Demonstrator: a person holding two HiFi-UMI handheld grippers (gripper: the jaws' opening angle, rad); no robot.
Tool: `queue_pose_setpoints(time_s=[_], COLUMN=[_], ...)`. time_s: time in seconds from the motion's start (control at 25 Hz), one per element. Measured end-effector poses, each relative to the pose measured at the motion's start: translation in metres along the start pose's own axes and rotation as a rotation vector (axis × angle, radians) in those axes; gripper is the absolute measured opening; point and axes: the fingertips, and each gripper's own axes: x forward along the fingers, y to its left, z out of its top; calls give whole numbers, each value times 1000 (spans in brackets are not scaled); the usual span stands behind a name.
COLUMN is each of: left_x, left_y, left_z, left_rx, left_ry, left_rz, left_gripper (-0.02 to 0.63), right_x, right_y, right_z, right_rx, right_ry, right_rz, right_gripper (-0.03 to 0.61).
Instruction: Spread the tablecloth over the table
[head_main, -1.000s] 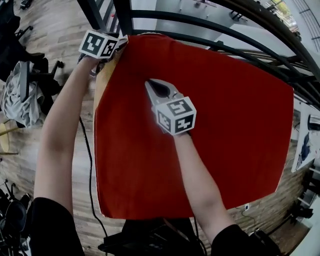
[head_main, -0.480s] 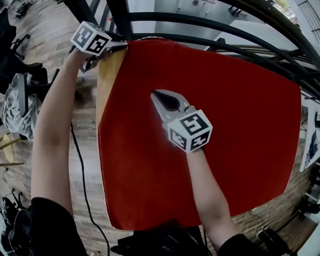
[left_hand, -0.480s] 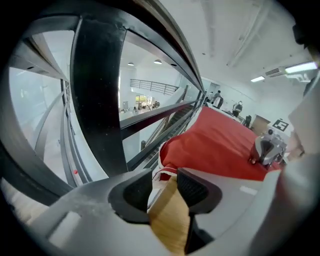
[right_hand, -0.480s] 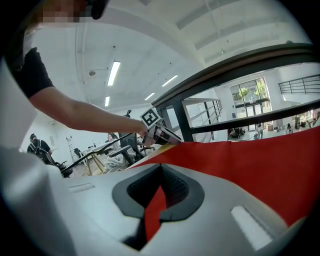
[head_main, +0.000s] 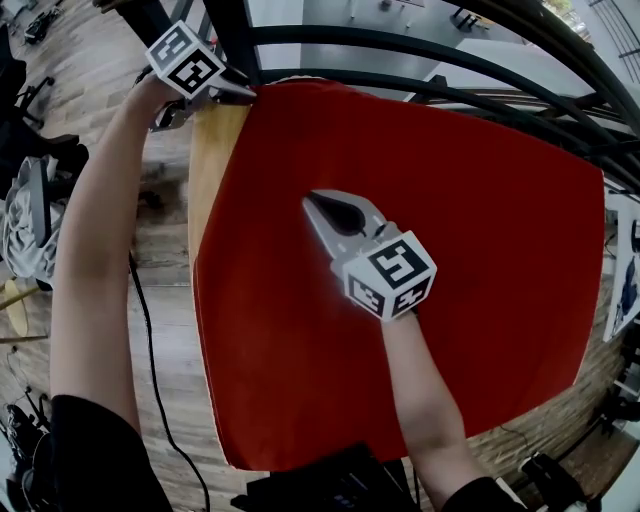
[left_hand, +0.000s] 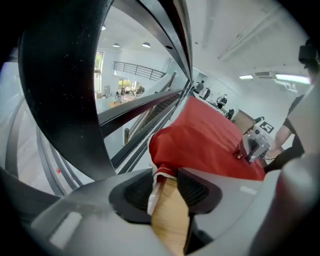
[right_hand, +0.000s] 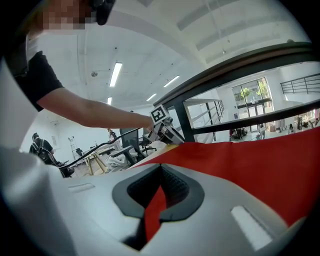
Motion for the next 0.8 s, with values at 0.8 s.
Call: queue_pose_setpoints(time_s=[0.8], left_x=[-87], left_y=[76], left_z=[-41], left_rx=[105], left_ry=[120], left_rz=[697], left_gripper=[31], right_x=[2], right_y=[-3], right_z=[-6], right_rx=[-55], right_ry=[53], right_rz=[-36], right_gripper=[10])
